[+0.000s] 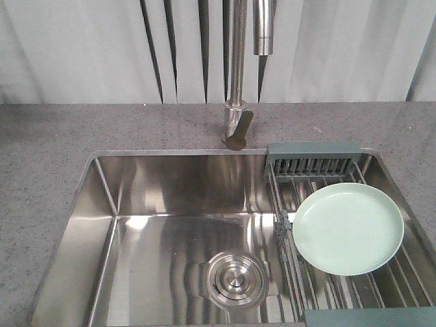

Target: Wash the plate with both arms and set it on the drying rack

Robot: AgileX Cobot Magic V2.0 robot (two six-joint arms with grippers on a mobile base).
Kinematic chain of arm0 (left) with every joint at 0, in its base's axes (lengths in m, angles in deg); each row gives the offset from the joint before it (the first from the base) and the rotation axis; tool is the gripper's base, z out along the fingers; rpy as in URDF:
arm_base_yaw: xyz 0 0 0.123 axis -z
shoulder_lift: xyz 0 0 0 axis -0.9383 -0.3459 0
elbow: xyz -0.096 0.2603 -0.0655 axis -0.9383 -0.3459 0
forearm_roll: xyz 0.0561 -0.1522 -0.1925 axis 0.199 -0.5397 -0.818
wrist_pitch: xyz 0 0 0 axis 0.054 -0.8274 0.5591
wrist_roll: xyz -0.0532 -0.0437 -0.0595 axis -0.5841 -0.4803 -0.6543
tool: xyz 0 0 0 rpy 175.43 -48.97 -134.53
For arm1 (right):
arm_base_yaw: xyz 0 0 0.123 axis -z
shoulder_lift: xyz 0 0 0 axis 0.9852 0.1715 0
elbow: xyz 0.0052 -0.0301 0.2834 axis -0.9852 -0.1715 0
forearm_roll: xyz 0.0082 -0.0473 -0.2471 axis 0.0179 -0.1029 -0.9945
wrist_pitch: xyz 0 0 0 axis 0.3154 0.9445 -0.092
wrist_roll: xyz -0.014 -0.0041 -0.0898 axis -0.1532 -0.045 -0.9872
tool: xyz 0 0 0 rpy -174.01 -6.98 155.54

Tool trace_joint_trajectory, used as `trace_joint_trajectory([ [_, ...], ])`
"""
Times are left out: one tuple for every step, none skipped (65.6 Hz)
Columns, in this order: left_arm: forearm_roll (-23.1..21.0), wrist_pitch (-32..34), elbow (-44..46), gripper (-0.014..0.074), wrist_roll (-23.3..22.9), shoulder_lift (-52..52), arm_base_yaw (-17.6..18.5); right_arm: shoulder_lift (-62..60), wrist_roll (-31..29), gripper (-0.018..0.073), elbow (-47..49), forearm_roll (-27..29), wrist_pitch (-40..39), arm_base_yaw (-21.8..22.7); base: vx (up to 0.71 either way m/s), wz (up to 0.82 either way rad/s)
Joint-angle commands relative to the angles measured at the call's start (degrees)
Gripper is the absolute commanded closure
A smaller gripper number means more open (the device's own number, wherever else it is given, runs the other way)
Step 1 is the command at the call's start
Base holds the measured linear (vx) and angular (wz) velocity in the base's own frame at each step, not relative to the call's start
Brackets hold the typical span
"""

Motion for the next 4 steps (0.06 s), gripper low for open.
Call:
trace_joint_trajectory([
  [-0.5,4.0,-1.3,0.0602,-0.4,0.3,0.0,-0.7,-0.2,0.0564,-1.1,-0.6,-4.4,0.4,0.00,0.00],
  [-0.5,4.0,-1.3,0.0602,-0.4,0.3,0.0,-0.7,-0.2,0.0564,-1.1,-0.6,-4.4,0.4,0.00,0.00],
  [-0.5,4.0,-1.3,0.0602,-0.4,0.3,0.0,-0.7,-0.2,0.0564,-1.1,-0.6,-4.4,0.4,0.00,0.00],
  [-0.5,4.0,-1.3,0.0602,-0.4,0.3,0.0,-0.7,-0.2,0.0564,-1.1,-0.6,-4.4,0.4,0.00,0.00],
])
